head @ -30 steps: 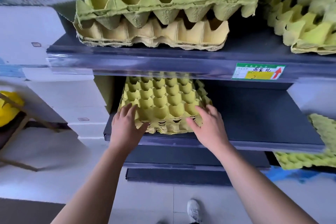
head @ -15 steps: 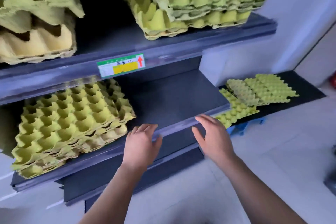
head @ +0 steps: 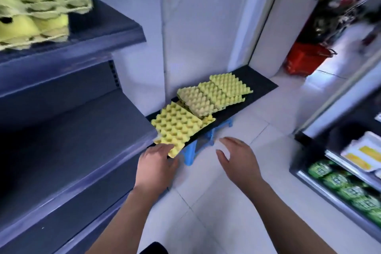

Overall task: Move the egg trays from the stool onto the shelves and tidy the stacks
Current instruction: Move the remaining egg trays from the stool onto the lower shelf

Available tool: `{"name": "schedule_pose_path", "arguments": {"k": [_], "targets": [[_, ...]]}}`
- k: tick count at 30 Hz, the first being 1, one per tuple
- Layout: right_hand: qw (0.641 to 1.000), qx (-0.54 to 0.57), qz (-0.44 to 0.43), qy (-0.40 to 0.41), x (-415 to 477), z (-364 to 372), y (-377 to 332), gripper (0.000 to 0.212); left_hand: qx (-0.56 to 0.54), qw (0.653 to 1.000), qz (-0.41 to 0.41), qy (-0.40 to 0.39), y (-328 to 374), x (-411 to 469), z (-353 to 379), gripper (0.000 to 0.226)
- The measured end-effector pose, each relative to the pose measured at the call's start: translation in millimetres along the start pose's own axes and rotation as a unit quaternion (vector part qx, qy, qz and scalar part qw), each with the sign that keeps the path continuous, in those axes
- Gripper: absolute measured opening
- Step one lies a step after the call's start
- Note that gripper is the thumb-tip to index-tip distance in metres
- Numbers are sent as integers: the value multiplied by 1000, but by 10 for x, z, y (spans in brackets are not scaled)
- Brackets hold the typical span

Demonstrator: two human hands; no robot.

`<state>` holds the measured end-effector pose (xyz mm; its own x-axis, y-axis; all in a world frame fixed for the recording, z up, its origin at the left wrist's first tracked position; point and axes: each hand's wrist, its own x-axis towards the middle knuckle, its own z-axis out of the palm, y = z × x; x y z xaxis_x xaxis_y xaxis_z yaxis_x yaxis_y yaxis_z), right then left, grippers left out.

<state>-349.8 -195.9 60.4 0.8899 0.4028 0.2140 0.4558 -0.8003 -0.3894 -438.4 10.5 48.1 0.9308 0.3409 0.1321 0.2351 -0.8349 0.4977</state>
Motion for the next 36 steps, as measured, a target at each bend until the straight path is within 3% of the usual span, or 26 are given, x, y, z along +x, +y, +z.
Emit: {"name": "schedule_pose_path", "arguments": {"k": [3, 13, 26, 31, 36], "targets": [[999, -5, 39, -5, 237, -65, 416, 35, -25, 1000, -6, -5, 267, 384, 305, 40], [994, -25, 105, 1, 1631, -130, 1628, 35, -47, 996, 10, -69, 959, 2148, 1183, 41], [986, -26, 155, -57, 3445, -78, 2950, 37, -1, 989, 32, -143, 1712, 4264, 2062, 42], [986, -19, 145, -77, 4158, 83, 3651, 38, 3, 987, -14, -163, 1923, 4900, 2573, 43], [984, -15, 104, -140, 4948, 272, 4366, 40, -12, 980, -115, -163, 2164, 5536, 3082, 43]]}}
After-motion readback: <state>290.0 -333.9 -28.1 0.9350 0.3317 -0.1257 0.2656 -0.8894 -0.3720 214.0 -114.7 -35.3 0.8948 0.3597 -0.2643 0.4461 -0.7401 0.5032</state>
